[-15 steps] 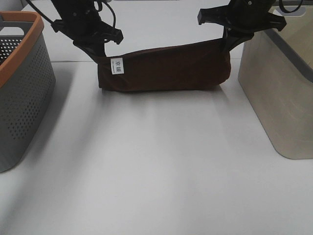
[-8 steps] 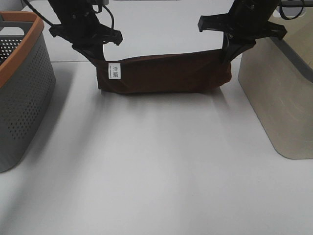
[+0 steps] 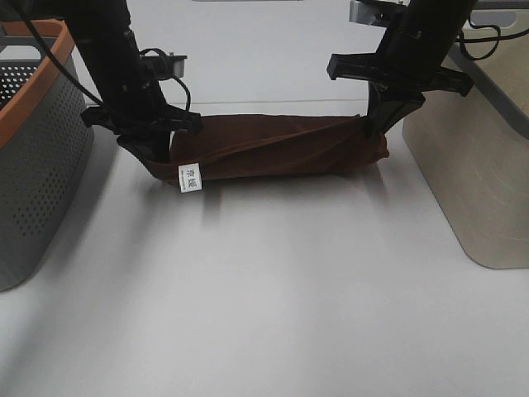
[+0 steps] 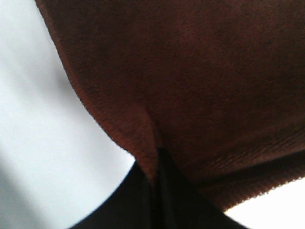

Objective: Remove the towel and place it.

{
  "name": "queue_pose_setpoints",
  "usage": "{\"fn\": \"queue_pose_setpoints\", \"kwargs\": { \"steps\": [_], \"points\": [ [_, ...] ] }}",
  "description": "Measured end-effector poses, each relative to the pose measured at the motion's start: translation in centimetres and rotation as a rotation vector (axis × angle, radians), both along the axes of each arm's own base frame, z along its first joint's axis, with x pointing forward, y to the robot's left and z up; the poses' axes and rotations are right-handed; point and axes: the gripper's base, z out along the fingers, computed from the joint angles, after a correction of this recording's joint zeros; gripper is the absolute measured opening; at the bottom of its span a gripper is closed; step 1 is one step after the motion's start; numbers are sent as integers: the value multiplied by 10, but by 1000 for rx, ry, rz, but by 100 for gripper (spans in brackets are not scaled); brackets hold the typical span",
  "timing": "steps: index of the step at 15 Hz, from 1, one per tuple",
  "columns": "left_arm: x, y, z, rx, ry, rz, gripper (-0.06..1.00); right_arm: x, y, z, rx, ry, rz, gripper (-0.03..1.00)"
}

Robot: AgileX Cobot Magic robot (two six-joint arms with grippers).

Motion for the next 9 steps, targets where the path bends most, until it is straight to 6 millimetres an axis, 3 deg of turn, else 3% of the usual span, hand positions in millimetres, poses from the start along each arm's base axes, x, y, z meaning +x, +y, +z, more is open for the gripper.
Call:
{"fn": "queue_pose_setpoints", "kwargs": {
  "steps": [5,9],
  "points": [
    [-15,-12,-14,36,45,-45,0,-4,0,-2,5,43,9,0],
    [-20,-21,-16,96,25,-102,0,-16,-3,-32,-9,106,33,0]
  ]
}}
